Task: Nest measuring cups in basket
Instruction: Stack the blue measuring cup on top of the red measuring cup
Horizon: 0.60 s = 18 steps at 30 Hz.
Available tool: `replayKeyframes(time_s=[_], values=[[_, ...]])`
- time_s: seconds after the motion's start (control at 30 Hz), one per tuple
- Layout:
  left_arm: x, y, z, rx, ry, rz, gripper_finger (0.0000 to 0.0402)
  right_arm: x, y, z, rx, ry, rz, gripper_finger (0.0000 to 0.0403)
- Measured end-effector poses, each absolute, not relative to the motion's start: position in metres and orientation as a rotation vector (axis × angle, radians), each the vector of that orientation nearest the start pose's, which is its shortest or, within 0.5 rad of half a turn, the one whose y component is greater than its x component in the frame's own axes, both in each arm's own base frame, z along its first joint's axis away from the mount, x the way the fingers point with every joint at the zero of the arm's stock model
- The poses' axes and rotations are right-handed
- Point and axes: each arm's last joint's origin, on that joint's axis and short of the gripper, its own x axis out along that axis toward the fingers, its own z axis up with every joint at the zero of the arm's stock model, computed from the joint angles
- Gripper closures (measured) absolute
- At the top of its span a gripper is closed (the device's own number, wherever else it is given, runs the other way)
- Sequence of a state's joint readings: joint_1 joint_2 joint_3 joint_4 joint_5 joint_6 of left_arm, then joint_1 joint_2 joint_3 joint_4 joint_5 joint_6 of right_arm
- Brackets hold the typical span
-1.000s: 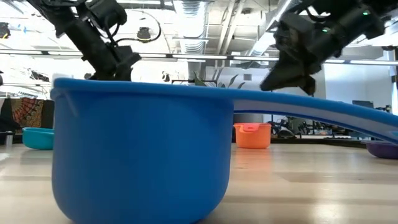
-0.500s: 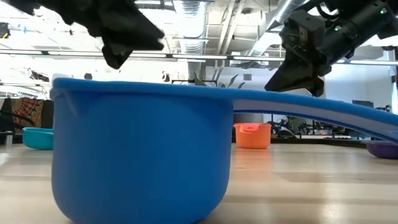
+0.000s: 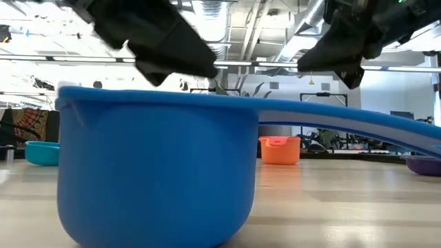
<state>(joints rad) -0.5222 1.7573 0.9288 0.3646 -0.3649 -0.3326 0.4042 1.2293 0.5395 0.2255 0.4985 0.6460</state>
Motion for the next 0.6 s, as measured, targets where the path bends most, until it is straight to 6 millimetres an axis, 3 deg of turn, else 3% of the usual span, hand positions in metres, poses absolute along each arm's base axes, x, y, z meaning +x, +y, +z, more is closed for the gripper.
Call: replayKeyframes(time_s=[0.27, 0.6], values=[[0.332, -0.164, 0.191, -0.238, 0.634, -0.253, 0.0315, 0.227, 0.09, 0.204, 0.45, 0.336, -0.185, 0.0341], [0.326, -0.162, 0.182, -0.363, 0.735, -0.185, 0.0297, 0.227, 0.09, 0.205, 0.459, 0.332, -0.184, 0.0341]])
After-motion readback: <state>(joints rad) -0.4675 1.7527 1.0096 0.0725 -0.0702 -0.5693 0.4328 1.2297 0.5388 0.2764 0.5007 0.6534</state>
